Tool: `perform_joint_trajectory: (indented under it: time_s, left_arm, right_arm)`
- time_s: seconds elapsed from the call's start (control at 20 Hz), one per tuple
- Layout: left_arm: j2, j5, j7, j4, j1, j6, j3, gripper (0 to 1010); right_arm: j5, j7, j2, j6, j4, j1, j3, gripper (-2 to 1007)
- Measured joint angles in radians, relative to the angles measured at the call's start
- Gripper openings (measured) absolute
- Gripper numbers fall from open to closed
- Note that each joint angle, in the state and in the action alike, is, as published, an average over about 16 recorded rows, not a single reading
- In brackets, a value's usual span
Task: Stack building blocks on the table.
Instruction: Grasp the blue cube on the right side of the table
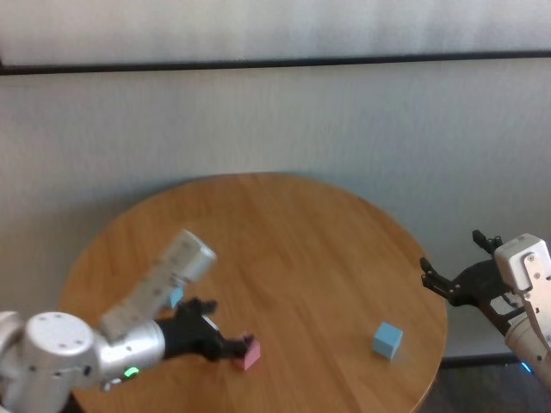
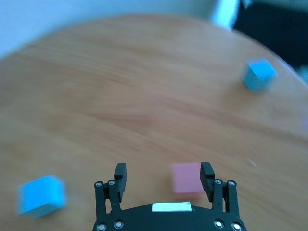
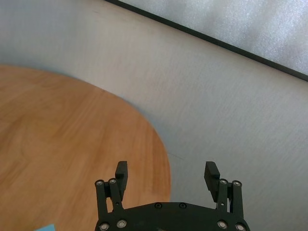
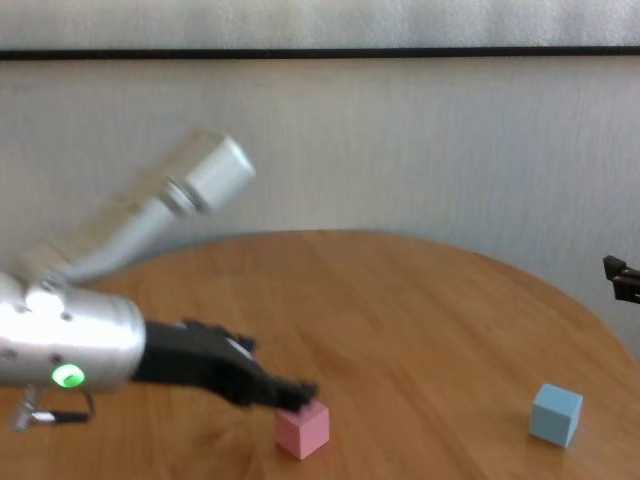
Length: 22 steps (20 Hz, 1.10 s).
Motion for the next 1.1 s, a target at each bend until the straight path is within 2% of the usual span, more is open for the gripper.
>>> perform_joint_trajectory:
  time_s: [0.2,0.35,0.45,0.6,0.8,0.95,1.1]
  left_arm:
    - [-0.008,-0.06,0.065,-0.024,0.038,-0.029,-0.082,1000]
    - [-0.023,-0.087,0.141,-0.042,0.074,-0.08,-0.148,1000]
    - [-0.038,-0.094,0.195,-0.05,0.098,-0.122,-0.187,1000]
    - [-0.063,-0.089,0.277,-0.059,0.131,-0.192,-0.236,1000]
    - [-0.099,-0.063,0.381,-0.063,0.167,-0.288,-0.285,1000]
    - [-0.118,-0.033,0.43,-0.062,0.185,-0.349,-0.302,1000]
    - [-0.128,-0.014,0.451,-0.059,0.193,-0.383,-0.308,1000]
  right_arm:
    - [0.0,0.0,0.0,0.0,0.0,0.0,0.0,1005]
    - [0.0,0.0,0.0,0.0,0.0,0.0,0.0,1005]
    - [0.0,0.0,0.0,0.0,0.0,0.0,0.0,1005]
    - [0.0,0.0,0.0,0.0,0.0,0.0,0.0,1005]
    - [0.0,0.0,0.0,0.0,0.0,0.0,0.0,1005]
    - [0.0,0.002,0.0,0.0,0.0,0.0,0.0,1005]
    - [0.004,0.014,0.004,0.0,-0.006,-0.004,0.001,1005]
